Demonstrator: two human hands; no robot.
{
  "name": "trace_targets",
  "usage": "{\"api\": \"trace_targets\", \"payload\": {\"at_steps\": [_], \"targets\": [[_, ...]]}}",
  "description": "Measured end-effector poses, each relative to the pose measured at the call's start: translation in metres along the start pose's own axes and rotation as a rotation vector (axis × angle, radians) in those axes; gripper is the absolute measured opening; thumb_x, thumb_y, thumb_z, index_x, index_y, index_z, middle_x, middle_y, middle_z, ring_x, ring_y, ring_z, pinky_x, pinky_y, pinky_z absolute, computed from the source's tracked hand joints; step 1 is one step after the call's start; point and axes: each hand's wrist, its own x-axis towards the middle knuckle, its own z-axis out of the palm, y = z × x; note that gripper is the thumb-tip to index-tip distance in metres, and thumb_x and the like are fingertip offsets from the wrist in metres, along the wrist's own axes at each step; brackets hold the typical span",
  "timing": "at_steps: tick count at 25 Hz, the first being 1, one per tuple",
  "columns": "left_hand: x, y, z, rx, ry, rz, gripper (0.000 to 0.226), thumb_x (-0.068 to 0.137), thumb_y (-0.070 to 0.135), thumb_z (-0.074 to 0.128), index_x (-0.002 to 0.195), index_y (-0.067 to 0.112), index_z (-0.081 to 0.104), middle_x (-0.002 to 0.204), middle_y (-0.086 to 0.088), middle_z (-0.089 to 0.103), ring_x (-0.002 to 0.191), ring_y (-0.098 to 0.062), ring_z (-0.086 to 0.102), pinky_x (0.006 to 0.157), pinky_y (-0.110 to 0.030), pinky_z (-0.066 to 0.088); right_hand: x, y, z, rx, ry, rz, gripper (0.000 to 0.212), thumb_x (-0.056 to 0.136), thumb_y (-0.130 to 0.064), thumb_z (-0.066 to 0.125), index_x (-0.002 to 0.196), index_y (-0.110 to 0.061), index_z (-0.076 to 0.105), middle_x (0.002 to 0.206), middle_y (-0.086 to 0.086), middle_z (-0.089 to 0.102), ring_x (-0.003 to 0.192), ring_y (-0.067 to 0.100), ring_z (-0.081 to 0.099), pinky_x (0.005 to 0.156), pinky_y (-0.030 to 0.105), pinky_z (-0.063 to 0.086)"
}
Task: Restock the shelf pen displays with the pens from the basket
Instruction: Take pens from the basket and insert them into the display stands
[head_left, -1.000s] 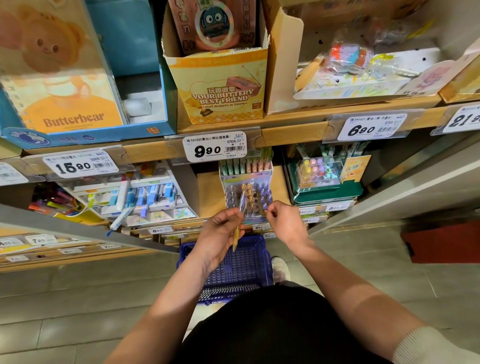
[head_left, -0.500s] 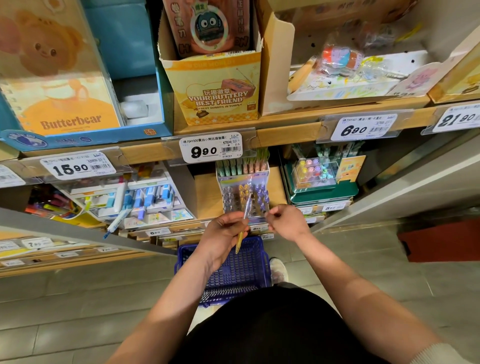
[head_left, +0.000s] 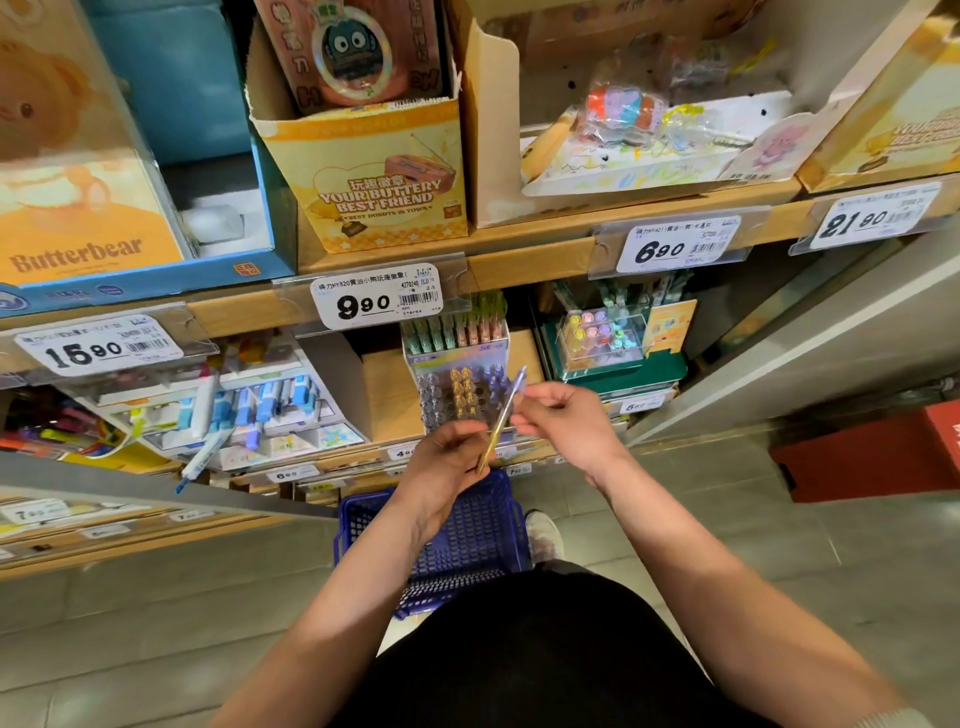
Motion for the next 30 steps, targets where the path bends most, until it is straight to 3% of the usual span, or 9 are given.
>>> {"api": "trace_targets", "payload": {"at_steps": [3, 5, 7, 11, 16, 20, 23, 25, 30], "targets": [[-0.002, -0.003, -0.009, 0.031, 0.02, 0.006, 0.017, 0.1, 0.013, 0.063, 0.116, 0.016, 0.065, 0.107, -0.005, 0.077, 0.095, -0.019, 0.072, 0.085, -0.029, 0.057, 0.01, -0.002, -0.018, 0.017, 0.181, -0.047, 0.013, 0.096, -0.009, 0.065, 0.107, -0.003, 0.068, 0.091, 0.01, 0.078, 0.09, 0.023, 0.076, 0.086, 0.033, 0.06], [-0.004, -0.007, -0.017, 0.01, 0.027, 0.0, 0.02, 0.099, 0.014, 0.064, 0.119, 0.018, 0.064, 0.104, -0.003, 0.078, 0.093, -0.018, 0.073, 0.082, -0.029, 0.056, 0.015, 0.002, -0.025, -0.173, 0.285, -0.116, 0.005, 0.097, -0.013, 0.064, 0.1, -0.011, 0.066, 0.088, 0.007, 0.077, 0.088, 0.022, 0.075, 0.087, 0.036, 0.058], [-0.006, -0.008, -0.023, -0.005, 0.032, -0.001, 0.021, 0.098, 0.014, 0.065, 0.119, 0.019, 0.064, 0.104, -0.004, 0.078, 0.092, -0.018, 0.073, 0.081, -0.029, 0.055, 0.017, 0.01, -0.025, -0.339, 0.311, -0.188, 0.002, 0.097, -0.02, 0.064, 0.096, -0.018, 0.065, 0.087, 0.0, 0.076, 0.087, 0.016, 0.073, 0.086, 0.035, 0.058], [-0.008, -0.006, -0.032, -0.025, 0.034, 0.01, 0.021, 0.097, 0.013, 0.066, 0.117, 0.02, 0.066, 0.106, -0.005, 0.078, 0.093, -0.019, 0.074, 0.079, -0.028, 0.055, 0.019, 0.026, -0.018, -0.348, 0.287, -0.228, 0.005, 0.098, -0.023, 0.064, 0.094, -0.027, 0.062, 0.089, -0.005, 0.074, 0.086, 0.012, 0.072, 0.084, 0.031, 0.058], [-0.01, -0.006, -0.035, -0.038, 0.053, 0.02, 0.022, 0.095, 0.013, 0.069, 0.116, 0.02, 0.067, 0.109, -0.007, 0.077, 0.092, -0.018, 0.074, 0.08, -0.028, 0.055, 0.022, 0.038, -0.008, -0.456, 0.268, -0.292, 0.003, 0.097, -0.024, 0.065, 0.098, -0.026, 0.064, 0.085, -0.015, 0.07, 0.081, -0.004, 0.066, 0.071, 0.006, 0.047], [-0.01, -0.005, -0.035, -0.028, 0.061, 0.021, 0.023, 0.094, 0.015, 0.071, 0.117, 0.02, 0.068, 0.111, -0.007, 0.076, 0.092, -0.018, 0.074, 0.079, -0.027, 0.056, 0.026, 0.043, -0.003, -0.627, 0.22, -0.353, 0.004, 0.097, -0.02, 0.065, 0.1, -0.019, 0.068, 0.083, -0.013, 0.069, 0.074, -0.007, 0.063, 0.066, 0.001, 0.043], [-0.011, -0.004, -0.035, -0.024, 0.061, 0.018, 0.022, 0.094, 0.015, 0.071, 0.115, 0.021, 0.068, 0.11, -0.007, 0.077, 0.09, -0.017, 0.074, 0.079, -0.027, 0.056, 0.029, 0.052, -0.002, -0.775, 0.151, -0.363, 0.004, 0.097, -0.017, 0.065, 0.097, -0.018, 0.069, 0.075, -0.009, 0.068, 0.064, -0.004, 0.062, 0.059, 0.006, 0.044], [-0.011, -0.001, -0.034, -0.019, 0.062, 0.018, 0.022, 0.094, 0.015, 0.071, 0.116, 0.02, 0.068, 0.11, -0.007, 0.078, 0.09, -0.016, 0.074, 0.078, -0.027, 0.056, 0.031, 0.057, 0.0, -0.828, 0.147, -0.302, 0.004, 0.096, -0.018, 0.066, 0.093, -0.02, 0.069, 0.074, -0.005, 0.069, 0.062, 0.009, 0.064, 0.059, 0.021, 0.049], [-0.011, 0.002, -0.031, -0.006, 0.078, 0.024, 0.018, 0.097, 0.015, 0.066, 0.115, 0.02, 0.067, 0.104, -0.003, 0.078, 0.09, -0.017, 0.073, 0.078, -0.027, 0.056, 0.037, 0.058, 0.005, -0.844, 0.169, -0.244, 0.005, 0.095, -0.017, 0.066, 0.093, -0.02, 0.07, 0.078, -0.004, 0.072, 0.065, 0.011, 0.066, 0.063, 0.024, 0.054]]}}
